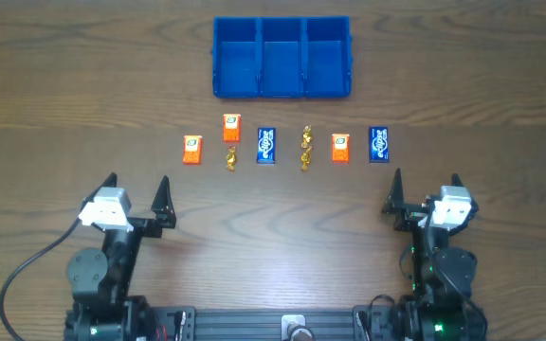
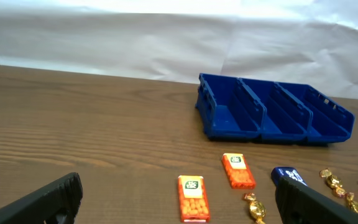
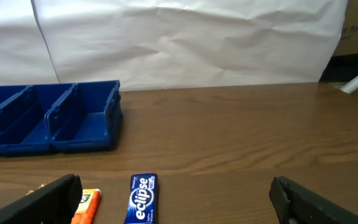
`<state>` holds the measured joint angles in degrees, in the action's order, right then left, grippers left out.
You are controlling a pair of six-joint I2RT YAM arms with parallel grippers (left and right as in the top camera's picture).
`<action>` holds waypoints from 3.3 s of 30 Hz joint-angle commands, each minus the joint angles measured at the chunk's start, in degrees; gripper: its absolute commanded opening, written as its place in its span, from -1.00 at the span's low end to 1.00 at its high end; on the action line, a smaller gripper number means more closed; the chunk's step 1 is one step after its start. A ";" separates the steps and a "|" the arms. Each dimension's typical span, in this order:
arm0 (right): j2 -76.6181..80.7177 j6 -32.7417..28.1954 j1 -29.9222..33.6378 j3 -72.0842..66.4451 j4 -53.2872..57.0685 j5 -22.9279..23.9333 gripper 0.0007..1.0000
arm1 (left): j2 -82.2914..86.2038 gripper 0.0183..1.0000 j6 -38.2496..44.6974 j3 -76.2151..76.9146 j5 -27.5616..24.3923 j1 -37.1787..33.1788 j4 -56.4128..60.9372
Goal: Sort Candies Into Trays
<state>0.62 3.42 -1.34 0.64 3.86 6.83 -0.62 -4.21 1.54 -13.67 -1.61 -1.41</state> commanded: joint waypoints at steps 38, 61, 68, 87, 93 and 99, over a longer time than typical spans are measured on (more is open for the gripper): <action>-0.46 0.15 0.35 -0.20 0.09 -0.52 1.00 | 0.26 1.00 0.39 -1.27 -1.33 0.20 -1.62; -0.46 0.15 0.35 -0.20 0.09 -0.52 1.00 | -50.27 1.00 0.37 52.43 5.49 9.18 -26.51; -0.46 0.15 0.35 -0.20 0.09 -0.52 1.00 | -84.30 1.00 -1.14 63.47 6.62 12.13 -28.94; -0.46 0.15 0.35 -0.20 0.09 -0.52 1.00 | -107.27 0.90 -2.47 64.89 7.32 14.01 -30.10; -0.46 0.13 0.35 -0.20 0.09 -0.52 1.00 | -107.32 0.84 -2.78 64.89 10.84 14.03 -31.06; -0.46 0.15 0.35 -0.20 0.09 -0.50 1.00 | -108.37 0.78 -3.74 64.89 13.05 14.29 -30.84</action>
<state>0.58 3.42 -1.34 0.62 3.81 6.37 -106.96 -7.22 64.93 -2.79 12.27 -32.40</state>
